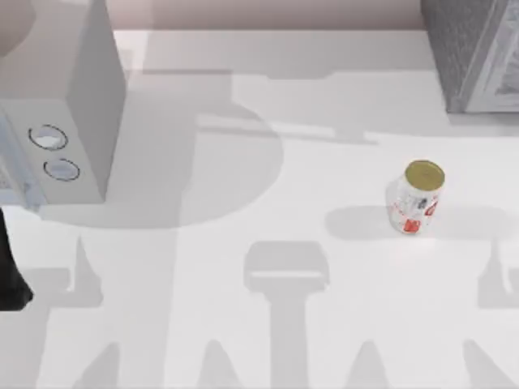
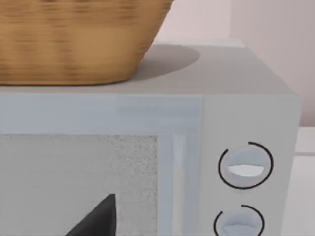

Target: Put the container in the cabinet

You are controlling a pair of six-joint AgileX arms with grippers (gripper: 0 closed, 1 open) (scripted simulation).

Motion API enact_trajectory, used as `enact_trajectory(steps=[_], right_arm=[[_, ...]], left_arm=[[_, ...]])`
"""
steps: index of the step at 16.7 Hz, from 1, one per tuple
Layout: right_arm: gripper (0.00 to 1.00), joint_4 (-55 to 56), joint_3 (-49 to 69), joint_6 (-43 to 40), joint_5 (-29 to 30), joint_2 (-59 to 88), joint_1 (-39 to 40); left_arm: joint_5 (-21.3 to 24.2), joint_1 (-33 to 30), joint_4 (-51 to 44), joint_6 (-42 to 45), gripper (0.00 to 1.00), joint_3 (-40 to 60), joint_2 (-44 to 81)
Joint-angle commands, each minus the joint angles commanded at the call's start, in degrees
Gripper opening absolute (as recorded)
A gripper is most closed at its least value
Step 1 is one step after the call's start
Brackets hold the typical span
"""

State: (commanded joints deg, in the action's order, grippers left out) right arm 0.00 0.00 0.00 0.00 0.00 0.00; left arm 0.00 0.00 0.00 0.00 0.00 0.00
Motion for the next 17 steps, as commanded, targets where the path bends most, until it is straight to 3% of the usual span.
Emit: enact_trajectory(steps=[7, 17], right_arm=[[1.00, 6.9, 2.0, 0.7, 2.1, 6.7, 2.8], [1.00, 43.7, 9.6, 2.5, 16.0, 50.8, 16.6]], left_arm=[[0.0, 0.0, 0.0, 0.0, 1.00, 0.0, 0.0], [0.0, 0.0, 0.0, 0.0, 1.00, 0.0, 0.0]])
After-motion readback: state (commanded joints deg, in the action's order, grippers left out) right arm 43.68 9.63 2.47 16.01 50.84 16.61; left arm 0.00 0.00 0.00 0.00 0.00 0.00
